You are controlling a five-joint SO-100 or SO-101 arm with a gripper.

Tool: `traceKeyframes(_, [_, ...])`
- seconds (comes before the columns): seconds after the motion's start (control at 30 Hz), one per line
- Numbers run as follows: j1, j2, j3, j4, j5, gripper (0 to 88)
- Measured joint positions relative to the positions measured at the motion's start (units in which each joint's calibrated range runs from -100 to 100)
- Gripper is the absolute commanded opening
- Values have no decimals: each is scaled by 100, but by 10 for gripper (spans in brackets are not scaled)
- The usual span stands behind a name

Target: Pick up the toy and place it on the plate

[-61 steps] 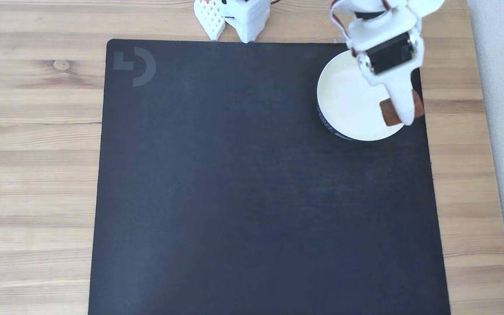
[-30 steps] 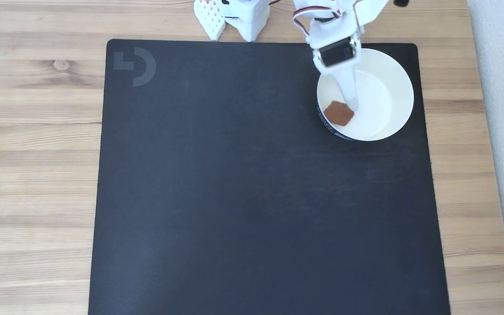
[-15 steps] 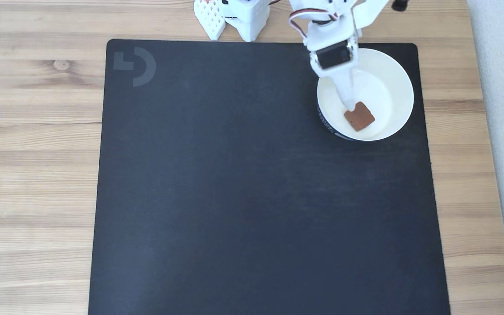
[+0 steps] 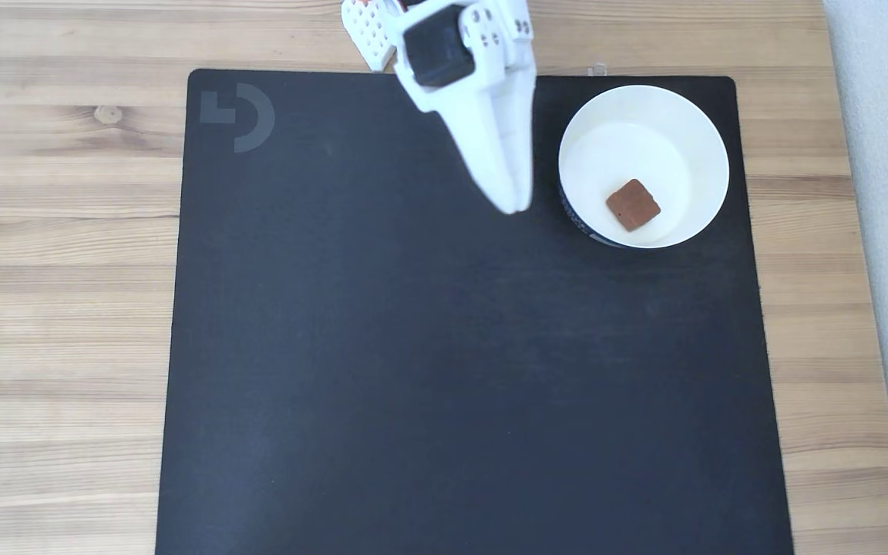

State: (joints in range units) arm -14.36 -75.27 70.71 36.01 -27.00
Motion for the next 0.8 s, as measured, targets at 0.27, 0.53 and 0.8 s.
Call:
traceKeyframes(0.27, [1407,-216,624,0,1400,25])
traceKeyframes(0.53, [1490,-991,1965,-8,2023,25])
traceKeyframes(0.8, [1124,-2281,2778,456,2033,25])
